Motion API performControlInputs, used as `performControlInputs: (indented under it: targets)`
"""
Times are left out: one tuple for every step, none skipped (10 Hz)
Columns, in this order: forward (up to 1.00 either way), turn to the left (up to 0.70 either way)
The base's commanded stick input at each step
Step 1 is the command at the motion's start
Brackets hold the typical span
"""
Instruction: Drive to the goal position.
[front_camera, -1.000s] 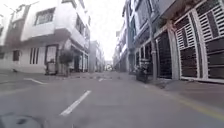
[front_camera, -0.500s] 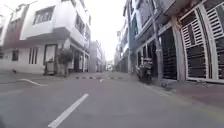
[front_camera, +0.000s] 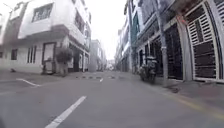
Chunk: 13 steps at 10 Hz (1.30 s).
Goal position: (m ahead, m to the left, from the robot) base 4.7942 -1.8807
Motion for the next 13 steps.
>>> performControlInputs:
  targets:
    - [0.70,0.00]
    - [0.70,0.00]
    - [0.70,0.00]
    - [0.70,0.00]
    - [0.70,0.00]
    - [0.85,0.00]
    - [0.85,0.00]
    - [0.85,0.00]
    - [0.85,0.00]
    - [0.85,0.00]
    - [0.85,0.00]
    - [0.85,0.00]
    - [0.85,0.00]
